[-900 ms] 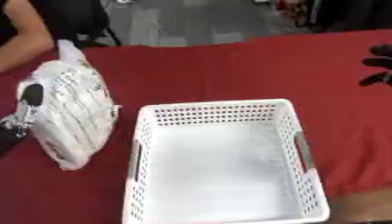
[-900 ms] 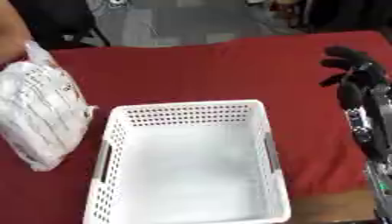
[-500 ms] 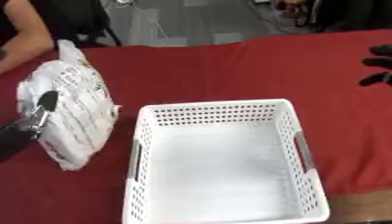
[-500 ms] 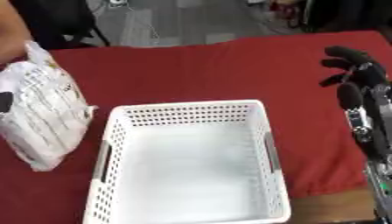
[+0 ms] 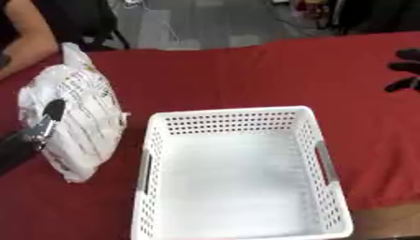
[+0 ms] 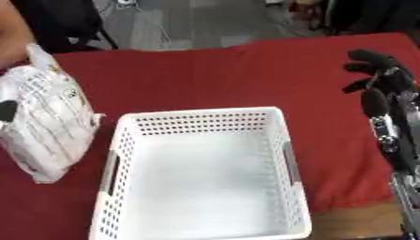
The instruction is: Pick up objects on the table and place them in the box.
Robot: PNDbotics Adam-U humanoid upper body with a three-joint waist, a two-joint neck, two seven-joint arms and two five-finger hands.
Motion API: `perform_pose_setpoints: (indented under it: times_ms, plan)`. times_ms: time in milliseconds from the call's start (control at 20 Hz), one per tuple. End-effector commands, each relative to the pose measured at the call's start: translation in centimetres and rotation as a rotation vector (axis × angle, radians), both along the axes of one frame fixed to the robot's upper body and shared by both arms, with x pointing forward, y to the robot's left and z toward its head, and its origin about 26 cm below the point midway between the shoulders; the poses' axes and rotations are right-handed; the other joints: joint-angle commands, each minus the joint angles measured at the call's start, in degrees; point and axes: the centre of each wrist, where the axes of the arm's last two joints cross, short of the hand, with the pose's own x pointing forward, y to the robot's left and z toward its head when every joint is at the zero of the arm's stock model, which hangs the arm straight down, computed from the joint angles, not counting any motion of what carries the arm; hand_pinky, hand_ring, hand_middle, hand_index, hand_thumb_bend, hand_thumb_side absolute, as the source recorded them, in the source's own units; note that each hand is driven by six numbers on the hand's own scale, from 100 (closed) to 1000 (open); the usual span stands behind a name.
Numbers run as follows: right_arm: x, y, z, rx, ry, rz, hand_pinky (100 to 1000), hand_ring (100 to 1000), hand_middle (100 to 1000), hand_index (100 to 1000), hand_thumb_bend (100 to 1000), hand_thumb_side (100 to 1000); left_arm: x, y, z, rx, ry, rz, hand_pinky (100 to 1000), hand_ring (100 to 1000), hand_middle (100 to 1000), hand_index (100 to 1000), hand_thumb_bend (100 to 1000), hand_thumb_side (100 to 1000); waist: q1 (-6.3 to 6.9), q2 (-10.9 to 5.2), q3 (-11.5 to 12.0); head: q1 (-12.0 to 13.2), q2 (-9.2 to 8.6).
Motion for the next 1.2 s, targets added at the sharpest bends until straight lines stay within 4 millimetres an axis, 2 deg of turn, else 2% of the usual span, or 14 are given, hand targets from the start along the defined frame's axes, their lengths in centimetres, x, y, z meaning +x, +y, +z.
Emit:
perform_pose_setpoints:
  times_ms: [50, 350, 700, 1200]
  plan:
    - [-0.2, -0.1, 0.6, -0.010, -0.023, 0.002, 581, 776, 804, 893, 407, 929, -0.1, 0.1, 0.9, 0.024, -0.023, 0.005, 778, 860, 905, 935, 1000, 750, -0.20, -0.70, 0.06, -0.60, -0.85]
    - [-0.2, -0.1, 0.6, -0.012, -0.021, 0.003, 581, 776, 804, 893, 407, 928, -0.1, -0.1, 0.9, 0.033, 0.023, 0.015, 778, 861, 907, 936, 1000, 771, -0.19, -0.65, 0.02, -0.65, -0.81]
    - [-0.2, -0.1, 0.5, -0.015, -0.018, 0.006, 581, 776, 803, 892, 409, 927, 0.4, 0.0, 2.0, 0.063, 0.070, 0.029, 778, 860, 904, 938, 1000, 784, -0.11, -0.73, -0.13, -0.69, -0.89]
    - [-0.2, 0.0, 0.6, -0.017, -0.017, 0.010, 581, 776, 803, 892, 407, 928, 2.5, 1.3, 2.6, 0.091, 0.118, 0.028, 778, 859, 903, 941, 1000, 796, 0.02, -0.85, -0.48, -0.71, -1.03]
